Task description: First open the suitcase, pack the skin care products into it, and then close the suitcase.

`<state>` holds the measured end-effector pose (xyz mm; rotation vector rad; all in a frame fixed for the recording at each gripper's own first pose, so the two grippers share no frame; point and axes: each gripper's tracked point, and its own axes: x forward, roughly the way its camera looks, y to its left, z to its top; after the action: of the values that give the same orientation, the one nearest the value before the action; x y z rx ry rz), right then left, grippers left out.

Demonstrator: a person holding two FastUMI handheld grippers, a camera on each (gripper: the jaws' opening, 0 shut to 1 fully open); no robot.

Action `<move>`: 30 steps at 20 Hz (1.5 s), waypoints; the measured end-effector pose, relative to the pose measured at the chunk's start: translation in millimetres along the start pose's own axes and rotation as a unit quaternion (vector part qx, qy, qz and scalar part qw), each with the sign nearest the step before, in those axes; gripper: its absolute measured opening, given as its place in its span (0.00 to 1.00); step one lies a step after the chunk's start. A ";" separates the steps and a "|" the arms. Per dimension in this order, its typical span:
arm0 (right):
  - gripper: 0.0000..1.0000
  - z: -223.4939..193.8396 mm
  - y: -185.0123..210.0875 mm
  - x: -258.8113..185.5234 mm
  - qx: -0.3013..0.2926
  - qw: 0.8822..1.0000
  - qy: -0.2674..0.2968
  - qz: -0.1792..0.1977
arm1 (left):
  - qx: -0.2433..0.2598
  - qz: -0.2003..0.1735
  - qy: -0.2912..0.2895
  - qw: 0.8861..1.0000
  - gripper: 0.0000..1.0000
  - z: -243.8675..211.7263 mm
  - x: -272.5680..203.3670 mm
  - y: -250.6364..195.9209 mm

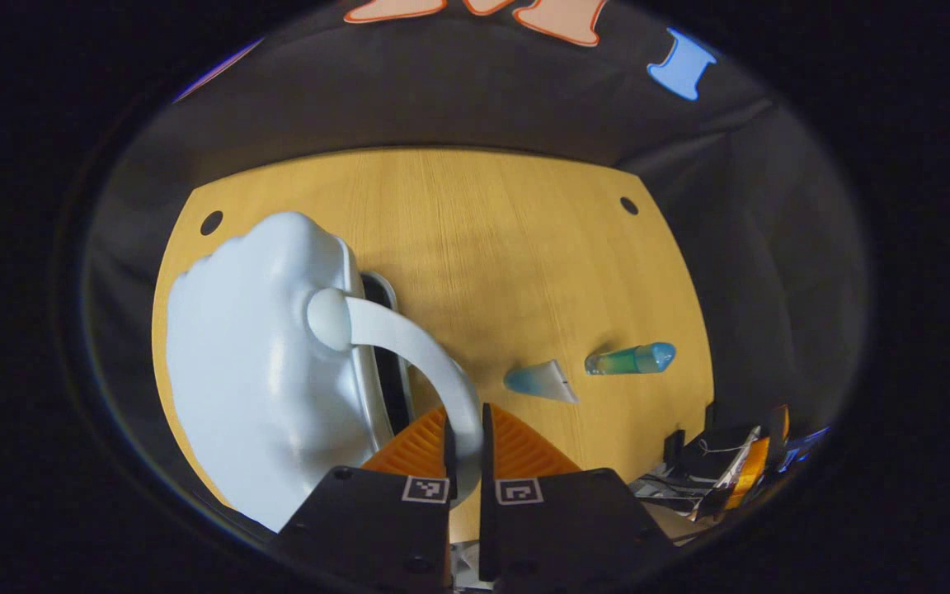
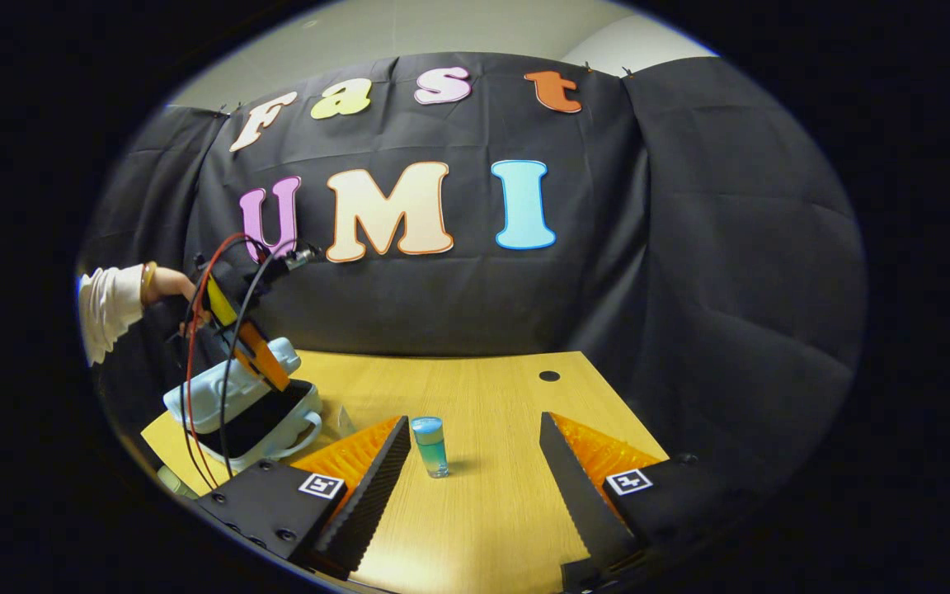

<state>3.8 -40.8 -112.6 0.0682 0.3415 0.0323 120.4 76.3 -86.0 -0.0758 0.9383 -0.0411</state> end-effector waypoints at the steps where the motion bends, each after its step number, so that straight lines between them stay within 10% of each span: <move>1: 0.99 0.4 1.3 -2.0 0.001 1.000 -0.003 0.001 | -0.008 -0.008 -0.015 1.000 0.06 4.2 -15.3 -0.4; 10: 0.99 12.3 26.7 -8.7 -0.004 0.999 -0.022 0.026 | -0.076 -0.022 -0.144 0.986 0.05 14.9 -130.3 55.4; 16: 0.99 15.7 47.9 -20.4 -0.013 0.999 -0.030 0.032 | -0.106 0.036 -0.186 0.976 0.05 -8.7 -193.8 145.8; 30: 0.99 13.4 103.8 -33.7 -0.007 0.999 -0.031 0.039 | -0.238 0.158 -0.116 0.951 0.02 -175.4 -185.0 351.3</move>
<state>-25.5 60.4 -81.3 0.0687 0.2767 0.1089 -129.6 430.7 -69.6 -0.3679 0.6995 0.4834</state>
